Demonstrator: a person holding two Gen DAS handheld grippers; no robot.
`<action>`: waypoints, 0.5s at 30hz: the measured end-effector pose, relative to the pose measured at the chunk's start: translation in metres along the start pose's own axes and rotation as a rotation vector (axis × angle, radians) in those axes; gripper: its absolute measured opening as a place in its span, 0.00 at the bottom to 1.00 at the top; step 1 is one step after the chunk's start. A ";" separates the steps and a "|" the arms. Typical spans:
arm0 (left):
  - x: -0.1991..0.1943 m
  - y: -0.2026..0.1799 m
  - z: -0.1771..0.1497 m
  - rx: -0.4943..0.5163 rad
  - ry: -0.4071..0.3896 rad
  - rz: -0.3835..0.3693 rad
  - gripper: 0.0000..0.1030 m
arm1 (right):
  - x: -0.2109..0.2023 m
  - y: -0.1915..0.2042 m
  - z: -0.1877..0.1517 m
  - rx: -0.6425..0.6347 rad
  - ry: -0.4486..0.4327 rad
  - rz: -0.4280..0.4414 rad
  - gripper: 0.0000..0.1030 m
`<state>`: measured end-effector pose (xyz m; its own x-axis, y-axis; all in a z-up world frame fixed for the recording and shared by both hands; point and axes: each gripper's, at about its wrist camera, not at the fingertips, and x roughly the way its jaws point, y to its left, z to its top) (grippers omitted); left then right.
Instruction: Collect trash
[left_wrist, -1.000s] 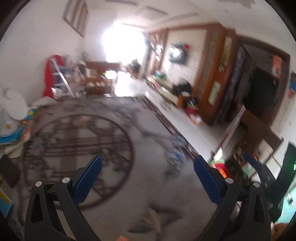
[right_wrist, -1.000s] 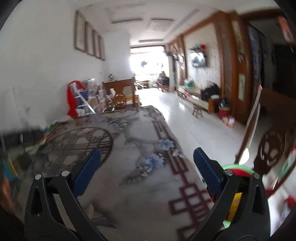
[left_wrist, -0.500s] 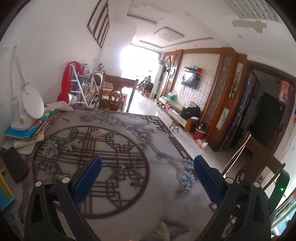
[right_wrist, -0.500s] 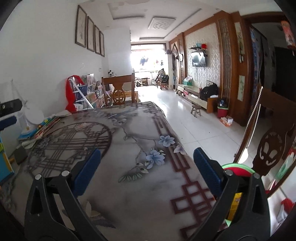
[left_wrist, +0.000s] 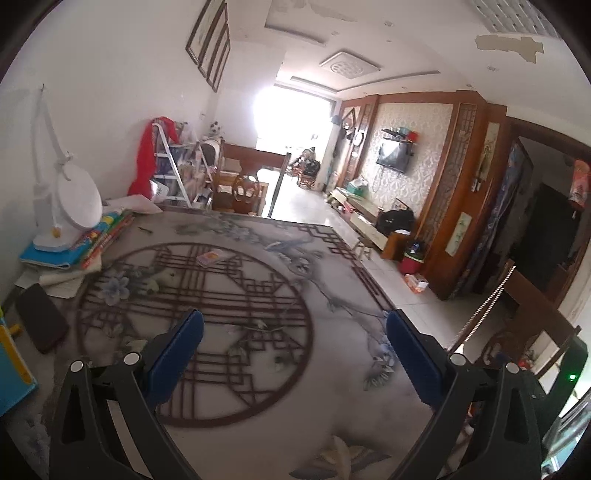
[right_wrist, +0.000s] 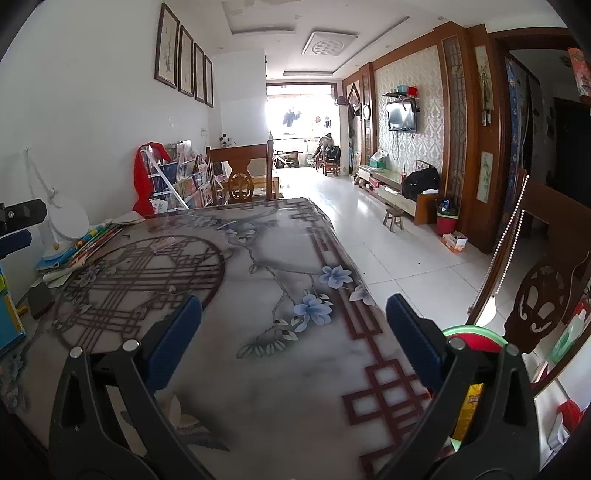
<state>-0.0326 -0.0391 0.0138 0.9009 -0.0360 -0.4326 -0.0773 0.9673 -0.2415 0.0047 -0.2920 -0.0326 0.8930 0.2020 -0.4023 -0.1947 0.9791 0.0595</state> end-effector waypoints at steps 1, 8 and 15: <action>0.001 0.001 0.000 -0.001 0.004 0.000 0.92 | 0.000 0.000 0.000 -0.003 0.000 0.000 0.96; 0.004 -0.004 -0.002 0.009 0.026 -0.028 0.92 | 0.002 0.002 -0.001 -0.014 0.004 0.002 0.96; 0.004 -0.009 -0.003 0.016 0.032 -0.064 0.92 | 0.003 0.002 -0.002 -0.015 0.006 0.001 0.96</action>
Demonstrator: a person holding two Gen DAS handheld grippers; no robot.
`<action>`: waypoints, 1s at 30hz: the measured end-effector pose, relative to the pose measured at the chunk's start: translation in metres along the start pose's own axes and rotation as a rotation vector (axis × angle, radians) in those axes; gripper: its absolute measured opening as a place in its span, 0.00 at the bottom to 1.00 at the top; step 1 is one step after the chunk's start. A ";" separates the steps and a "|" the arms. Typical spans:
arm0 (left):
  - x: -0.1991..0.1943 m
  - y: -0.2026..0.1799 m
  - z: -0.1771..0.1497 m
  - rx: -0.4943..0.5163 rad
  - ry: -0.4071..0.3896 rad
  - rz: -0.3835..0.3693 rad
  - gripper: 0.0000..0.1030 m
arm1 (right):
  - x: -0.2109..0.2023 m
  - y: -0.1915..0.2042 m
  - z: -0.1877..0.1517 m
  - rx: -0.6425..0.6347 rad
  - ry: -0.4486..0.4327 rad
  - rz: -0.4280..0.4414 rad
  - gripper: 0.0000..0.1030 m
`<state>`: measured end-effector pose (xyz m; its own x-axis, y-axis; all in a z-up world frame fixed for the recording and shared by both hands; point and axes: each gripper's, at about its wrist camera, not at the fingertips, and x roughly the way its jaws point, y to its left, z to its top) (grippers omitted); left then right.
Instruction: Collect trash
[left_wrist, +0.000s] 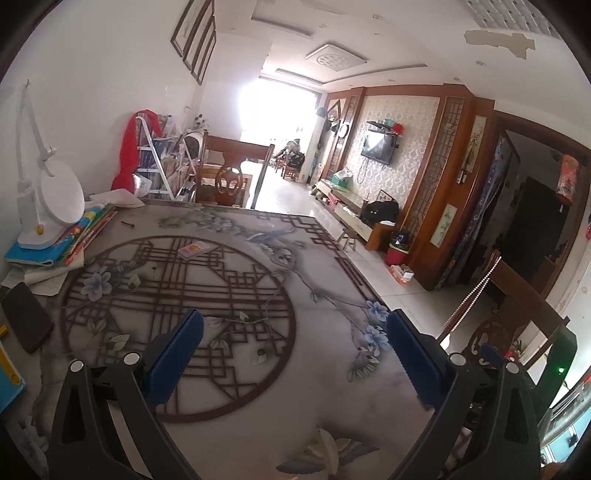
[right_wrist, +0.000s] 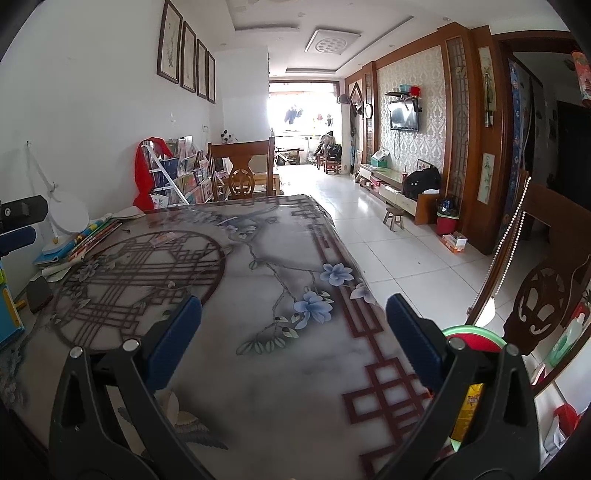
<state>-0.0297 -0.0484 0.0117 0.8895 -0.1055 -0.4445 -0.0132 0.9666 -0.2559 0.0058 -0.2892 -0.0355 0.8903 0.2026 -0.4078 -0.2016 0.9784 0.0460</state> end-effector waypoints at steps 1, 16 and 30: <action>0.000 0.000 0.000 -0.001 0.001 -0.004 0.92 | 0.000 0.000 0.000 0.000 0.000 0.001 0.96; 0.001 0.001 -0.002 0.004 0.008 -0.005 0.92 | 0.000 0.000 0.000 0.001 0.001 -0.001 0.96; 0.003 0.000 -0.003 0.001 0.014 -0.009 0.92 | 0.000 -0.001 -0.001 -0.001 0.005 -0.002 0.96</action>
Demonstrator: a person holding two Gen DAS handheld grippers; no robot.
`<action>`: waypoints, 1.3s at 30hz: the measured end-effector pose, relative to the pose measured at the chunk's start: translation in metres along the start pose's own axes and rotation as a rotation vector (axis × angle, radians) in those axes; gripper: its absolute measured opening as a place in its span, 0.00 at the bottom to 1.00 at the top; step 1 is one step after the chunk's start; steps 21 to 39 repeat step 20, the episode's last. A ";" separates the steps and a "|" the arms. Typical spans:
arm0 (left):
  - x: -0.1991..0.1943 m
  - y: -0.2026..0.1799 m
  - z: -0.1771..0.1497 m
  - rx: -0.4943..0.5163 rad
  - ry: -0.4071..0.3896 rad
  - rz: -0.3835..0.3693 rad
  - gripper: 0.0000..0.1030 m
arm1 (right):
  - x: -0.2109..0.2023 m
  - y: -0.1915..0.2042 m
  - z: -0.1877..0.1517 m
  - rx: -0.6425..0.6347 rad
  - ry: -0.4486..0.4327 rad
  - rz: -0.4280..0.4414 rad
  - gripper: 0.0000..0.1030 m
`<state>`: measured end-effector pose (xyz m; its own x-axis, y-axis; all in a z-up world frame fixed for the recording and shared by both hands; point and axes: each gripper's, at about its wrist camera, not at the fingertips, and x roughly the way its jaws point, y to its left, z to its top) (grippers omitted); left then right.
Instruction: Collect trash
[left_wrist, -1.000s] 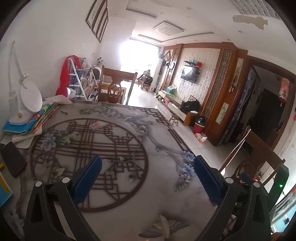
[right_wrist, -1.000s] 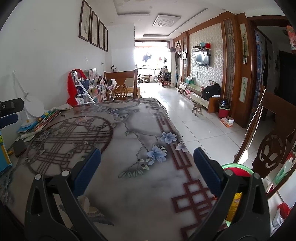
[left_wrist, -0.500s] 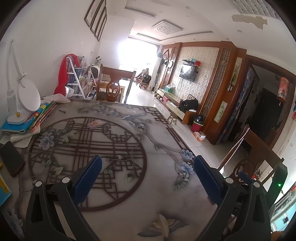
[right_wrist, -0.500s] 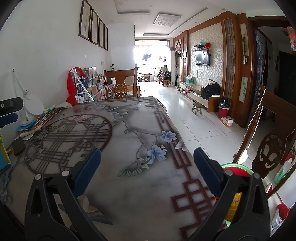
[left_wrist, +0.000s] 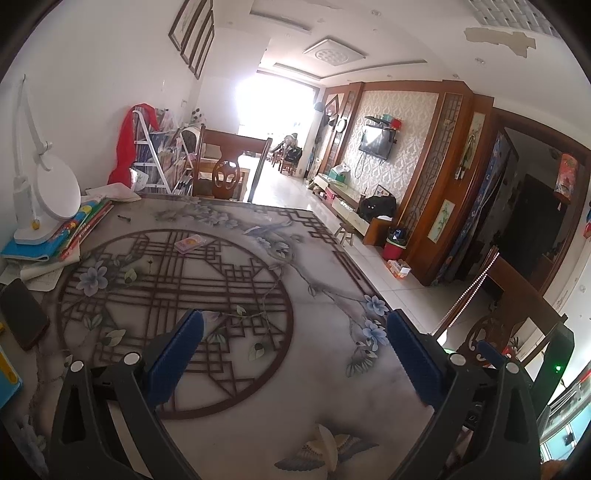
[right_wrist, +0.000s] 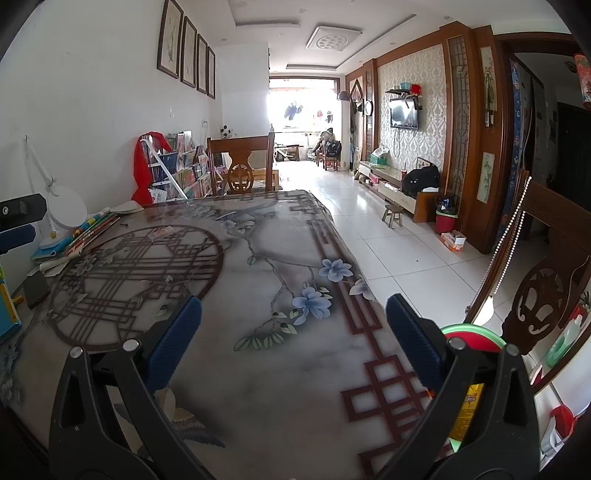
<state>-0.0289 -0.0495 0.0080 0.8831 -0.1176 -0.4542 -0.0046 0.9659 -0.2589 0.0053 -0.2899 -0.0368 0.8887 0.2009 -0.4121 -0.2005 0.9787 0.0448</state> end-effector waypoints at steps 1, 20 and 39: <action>0.000 0.000 -0.001 0.000 0.001 -0.001 0.92 | 0.000 0.000 0.000 -0.001 0.001 0.000 0.96; 0.035 0.020 -0.017 0.031 0.095 0.193 0.92 | 0.059 0.012 -0.010 -0.012 0.189 0.065 0.96; 0.035 0.020 -0.017 0.031 0.095 0.193 0.92 | 0.059 0.012 -0.010 -0.012 0.189 0.065 0.96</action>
